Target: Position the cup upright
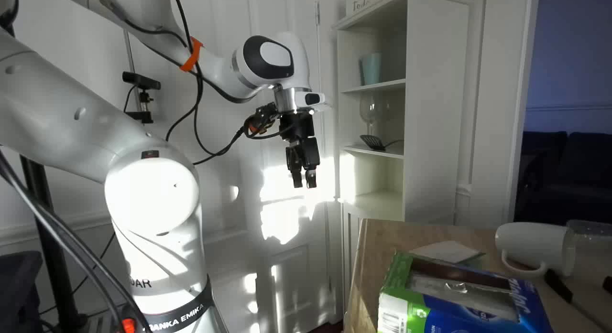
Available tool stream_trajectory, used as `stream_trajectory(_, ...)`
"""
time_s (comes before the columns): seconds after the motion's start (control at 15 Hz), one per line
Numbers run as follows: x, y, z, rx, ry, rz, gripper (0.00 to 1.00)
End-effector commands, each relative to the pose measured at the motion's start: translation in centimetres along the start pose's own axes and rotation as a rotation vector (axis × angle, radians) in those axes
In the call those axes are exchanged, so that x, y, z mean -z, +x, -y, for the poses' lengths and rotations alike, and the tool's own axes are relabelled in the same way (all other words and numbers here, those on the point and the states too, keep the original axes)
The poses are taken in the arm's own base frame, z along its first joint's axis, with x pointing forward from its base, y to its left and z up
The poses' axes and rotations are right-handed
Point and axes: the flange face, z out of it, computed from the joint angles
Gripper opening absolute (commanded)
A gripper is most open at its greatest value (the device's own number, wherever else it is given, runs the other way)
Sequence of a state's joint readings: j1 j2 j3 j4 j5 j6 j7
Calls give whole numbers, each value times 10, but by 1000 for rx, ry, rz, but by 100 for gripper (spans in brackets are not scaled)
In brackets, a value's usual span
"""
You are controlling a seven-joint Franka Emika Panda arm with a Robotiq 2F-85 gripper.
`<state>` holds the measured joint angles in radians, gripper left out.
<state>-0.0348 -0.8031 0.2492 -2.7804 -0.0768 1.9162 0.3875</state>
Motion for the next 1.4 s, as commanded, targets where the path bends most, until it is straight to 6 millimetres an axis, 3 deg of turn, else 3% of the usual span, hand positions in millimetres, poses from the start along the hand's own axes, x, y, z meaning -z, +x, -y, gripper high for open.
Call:
stream_trajectory(0.0, 0, 0, 0, 0, 0, 2, 100)
stream_trajectory(0.47, -1, 6, -6, -37, -9, -9, 100)
stream_trajectory(0.6, -6, 22, -34, -100, 37, 26, 100)
stream_trajectory(1.07, -38, 72, -171, -368, 192, 48, 100)
stream_trajectory(1.33, -27, 123, -211, -301, 324, -90, 100)
